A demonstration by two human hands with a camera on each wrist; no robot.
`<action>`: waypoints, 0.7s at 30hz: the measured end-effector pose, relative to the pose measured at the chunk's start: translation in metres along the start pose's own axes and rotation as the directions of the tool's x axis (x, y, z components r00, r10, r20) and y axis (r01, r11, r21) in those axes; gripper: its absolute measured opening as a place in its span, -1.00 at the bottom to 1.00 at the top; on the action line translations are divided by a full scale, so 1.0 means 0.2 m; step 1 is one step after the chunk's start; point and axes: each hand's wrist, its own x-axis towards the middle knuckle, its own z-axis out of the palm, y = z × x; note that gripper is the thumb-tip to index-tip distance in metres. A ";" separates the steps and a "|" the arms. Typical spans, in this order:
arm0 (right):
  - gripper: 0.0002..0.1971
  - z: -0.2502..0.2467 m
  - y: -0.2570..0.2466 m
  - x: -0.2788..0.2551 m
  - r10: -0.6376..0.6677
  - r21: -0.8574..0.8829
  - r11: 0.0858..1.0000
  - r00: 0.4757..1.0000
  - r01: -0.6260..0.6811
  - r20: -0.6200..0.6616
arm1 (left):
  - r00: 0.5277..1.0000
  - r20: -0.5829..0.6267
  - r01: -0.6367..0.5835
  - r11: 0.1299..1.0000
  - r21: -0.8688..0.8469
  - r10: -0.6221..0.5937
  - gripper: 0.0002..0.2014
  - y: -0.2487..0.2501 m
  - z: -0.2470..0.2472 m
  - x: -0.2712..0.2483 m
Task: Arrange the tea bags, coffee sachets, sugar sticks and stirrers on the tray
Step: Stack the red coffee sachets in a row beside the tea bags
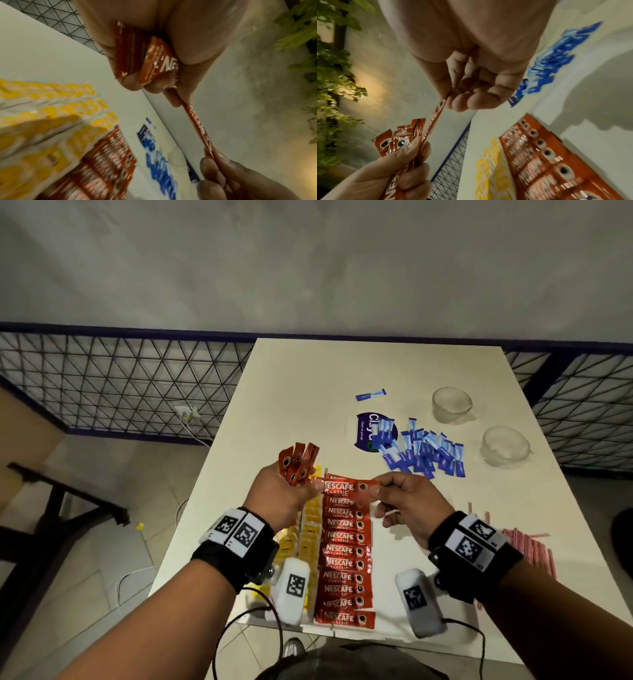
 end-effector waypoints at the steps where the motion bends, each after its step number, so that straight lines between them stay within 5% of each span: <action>1: -0.98 0.00 0.04 -0.01 0.034 0.006 0.999 0.999 -0.034 -0.004 | 1.000 0.011 0.016 0.999 0.049 -0.017 -0.85 -0.04 0.00 -0.01; 10: -0.94 -0.05 0.45 -0.04 0.404 -0.045 0.911 0.910 -0.409 -0.097 | 0.954 -0.216 0.287 0.834 0.472 -0.206 -0.60 -0.51 -0.26 -0.05; 16: -0.94 -0.01 0.56 -0.03 0.435 -0.120 0.883 0.888 -0.453 -0.149 | 0.916 -0.261 0.398 0.777 0.487 -0.306 -0.72 -0.63 -0.34 -0.14; 21: -0.93 0.02 0.59 -0.01 0.449 -0.176 0.860 0.873 -0.480 -0.191 | 0.915 -0.235 0.400 0.813 0.422 -0.328 -0.83 -0.64 -0.35 -0.15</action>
